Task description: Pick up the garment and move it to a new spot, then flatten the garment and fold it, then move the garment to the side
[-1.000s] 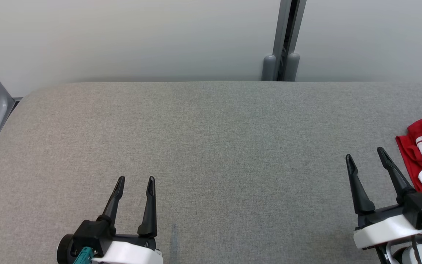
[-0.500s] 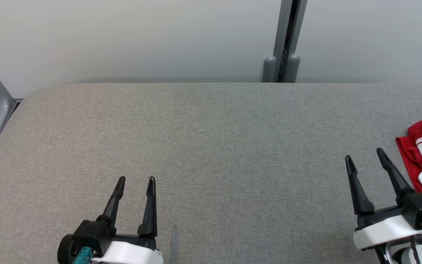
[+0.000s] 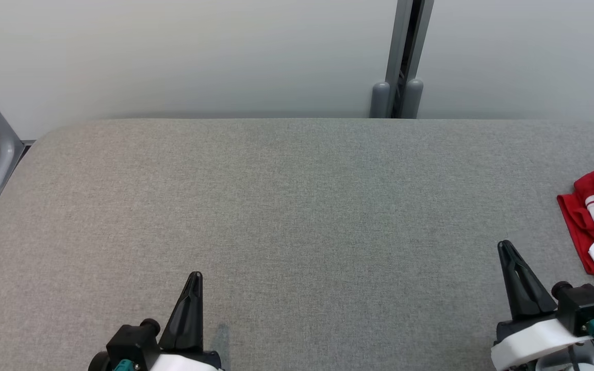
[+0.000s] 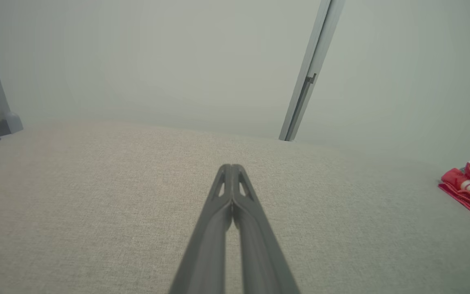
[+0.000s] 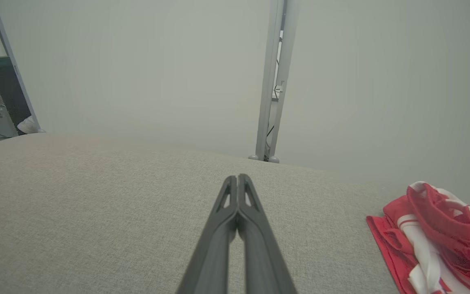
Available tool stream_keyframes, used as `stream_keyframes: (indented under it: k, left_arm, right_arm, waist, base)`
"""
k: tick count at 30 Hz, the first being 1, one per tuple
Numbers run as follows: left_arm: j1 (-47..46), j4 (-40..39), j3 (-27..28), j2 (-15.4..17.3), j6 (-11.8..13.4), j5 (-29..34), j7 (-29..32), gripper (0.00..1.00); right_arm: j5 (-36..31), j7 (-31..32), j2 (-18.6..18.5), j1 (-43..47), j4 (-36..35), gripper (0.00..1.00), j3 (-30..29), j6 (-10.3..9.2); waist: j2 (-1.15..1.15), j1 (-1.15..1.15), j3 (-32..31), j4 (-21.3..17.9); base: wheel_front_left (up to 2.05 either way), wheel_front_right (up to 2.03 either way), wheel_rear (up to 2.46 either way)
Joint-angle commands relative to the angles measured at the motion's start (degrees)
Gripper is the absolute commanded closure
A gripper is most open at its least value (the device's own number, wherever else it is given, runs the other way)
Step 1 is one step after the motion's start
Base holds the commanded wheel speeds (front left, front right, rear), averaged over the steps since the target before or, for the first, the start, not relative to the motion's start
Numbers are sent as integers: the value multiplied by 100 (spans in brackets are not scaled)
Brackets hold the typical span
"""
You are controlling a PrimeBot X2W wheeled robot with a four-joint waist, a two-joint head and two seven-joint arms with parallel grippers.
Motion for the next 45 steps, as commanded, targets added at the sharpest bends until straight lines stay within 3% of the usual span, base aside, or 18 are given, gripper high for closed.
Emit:
stream_keyframes:
  k: [1,35,45]
  left_arm:
    - [-101,-48,11,1,-36,-314,33,100]
    - [-939,637,9,8,-552,-3445,487,100]
    - [-1094,767,8,10,-658,-4094,582,100]
  right_arm:
    - [330,135,-14,-87,-49,100,-137,0]
    - [3814,1313,131,-51,-76,100,-1240,0]
    - [4537,1560,156,-48,-76,100,-1475,0]
  waist:
    - [0,0,-2,-11]
    - [0,0,-38,-151]
    - [0,0,-47,-189]
  base:
    - [0,0,0]
    - [0,0,0]
    - [0,0,0]
